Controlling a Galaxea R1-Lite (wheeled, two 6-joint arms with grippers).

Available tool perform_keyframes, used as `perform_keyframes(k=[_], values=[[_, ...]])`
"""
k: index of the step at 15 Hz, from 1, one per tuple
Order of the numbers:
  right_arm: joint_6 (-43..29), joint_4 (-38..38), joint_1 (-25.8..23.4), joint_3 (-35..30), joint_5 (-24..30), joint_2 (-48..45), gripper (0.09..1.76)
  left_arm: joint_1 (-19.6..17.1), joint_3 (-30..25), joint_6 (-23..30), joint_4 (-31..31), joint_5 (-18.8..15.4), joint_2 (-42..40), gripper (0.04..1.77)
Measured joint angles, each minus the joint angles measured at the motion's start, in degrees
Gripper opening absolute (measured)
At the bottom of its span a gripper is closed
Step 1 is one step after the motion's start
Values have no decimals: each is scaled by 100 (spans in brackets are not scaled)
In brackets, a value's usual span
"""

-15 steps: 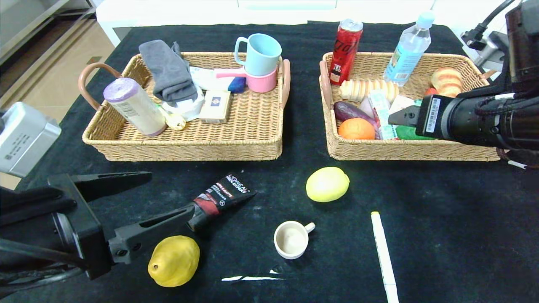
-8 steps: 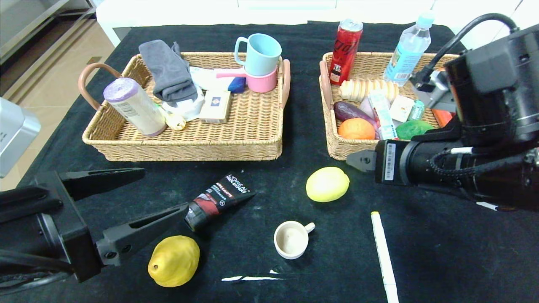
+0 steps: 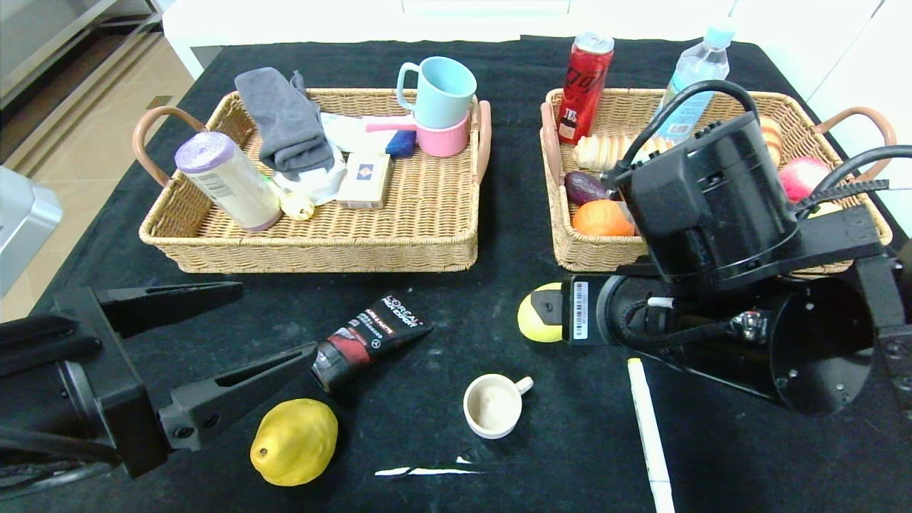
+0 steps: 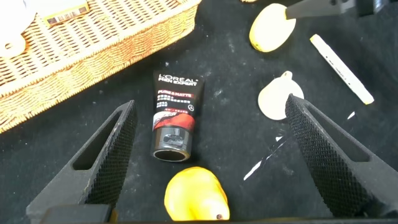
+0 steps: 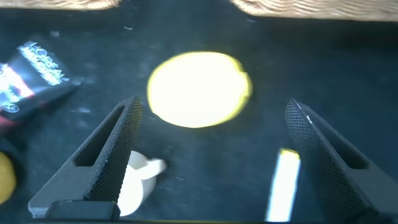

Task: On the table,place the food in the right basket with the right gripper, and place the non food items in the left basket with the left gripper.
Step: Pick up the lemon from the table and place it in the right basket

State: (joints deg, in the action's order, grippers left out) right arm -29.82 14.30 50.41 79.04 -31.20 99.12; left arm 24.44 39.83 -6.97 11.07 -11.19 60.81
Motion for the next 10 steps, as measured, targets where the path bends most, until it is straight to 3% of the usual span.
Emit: perform_keyframes(k=[7, 10], values=[[-17, -57, 124, 52, -226, 341, 170, 48, -13, -7, -29, -5, -17, 172], [-20, -439, 124, 59, -406, 444, 170, 141, -33, -5, -22, 9, -17, 172]])
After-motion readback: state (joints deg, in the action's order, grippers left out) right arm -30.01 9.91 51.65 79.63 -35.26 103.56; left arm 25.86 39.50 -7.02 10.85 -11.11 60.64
